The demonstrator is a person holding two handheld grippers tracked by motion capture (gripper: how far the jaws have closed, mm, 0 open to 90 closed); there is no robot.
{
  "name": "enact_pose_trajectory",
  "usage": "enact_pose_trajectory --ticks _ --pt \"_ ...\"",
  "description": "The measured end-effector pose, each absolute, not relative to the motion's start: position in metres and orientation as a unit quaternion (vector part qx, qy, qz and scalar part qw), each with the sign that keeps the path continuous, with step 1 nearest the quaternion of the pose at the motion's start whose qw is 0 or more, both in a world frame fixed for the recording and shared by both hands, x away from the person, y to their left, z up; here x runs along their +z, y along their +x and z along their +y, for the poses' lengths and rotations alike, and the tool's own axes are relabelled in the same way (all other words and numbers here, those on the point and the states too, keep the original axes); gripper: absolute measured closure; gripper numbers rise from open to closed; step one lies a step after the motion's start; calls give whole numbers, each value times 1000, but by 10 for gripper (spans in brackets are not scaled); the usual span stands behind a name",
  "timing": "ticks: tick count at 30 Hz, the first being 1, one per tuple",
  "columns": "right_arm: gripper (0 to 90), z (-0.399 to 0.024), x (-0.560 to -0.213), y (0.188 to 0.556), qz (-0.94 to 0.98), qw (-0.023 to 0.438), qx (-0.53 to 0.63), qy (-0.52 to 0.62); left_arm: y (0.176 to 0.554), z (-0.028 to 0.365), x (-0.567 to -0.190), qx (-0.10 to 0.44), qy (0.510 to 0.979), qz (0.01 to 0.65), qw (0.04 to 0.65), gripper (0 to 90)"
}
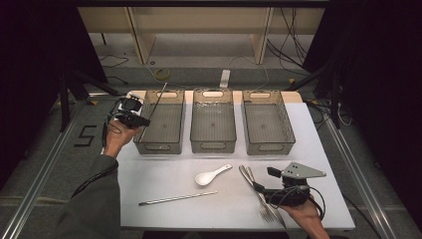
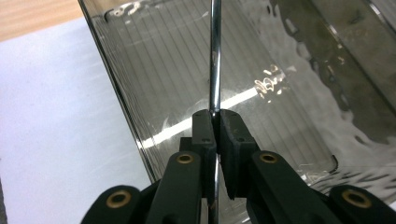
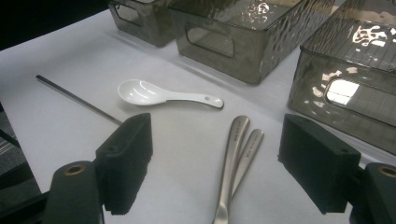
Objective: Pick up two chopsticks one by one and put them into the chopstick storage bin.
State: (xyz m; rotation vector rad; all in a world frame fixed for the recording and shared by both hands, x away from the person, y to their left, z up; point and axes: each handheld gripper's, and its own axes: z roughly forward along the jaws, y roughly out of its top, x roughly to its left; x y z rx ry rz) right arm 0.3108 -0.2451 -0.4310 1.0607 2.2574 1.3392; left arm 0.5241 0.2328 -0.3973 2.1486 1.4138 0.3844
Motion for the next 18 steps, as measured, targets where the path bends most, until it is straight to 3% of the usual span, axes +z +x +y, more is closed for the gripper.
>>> enact_pose_trajectory --ticks 6,10,11,18 --pt "266 -245 -431 311 788 154 467 370 525 237 -400 147 783 540 274 826" --pt "266 -245 -431 311 788 153 466 372 522 238 -396 153 775 545 282 646" --pt "266 -245 -431 311 788 153 466 372 521 239 -395 150 774 546 284 646" --pt "266 -245 -431 311 787 154 466 373 497 234 -377 139 773 525 328 409"
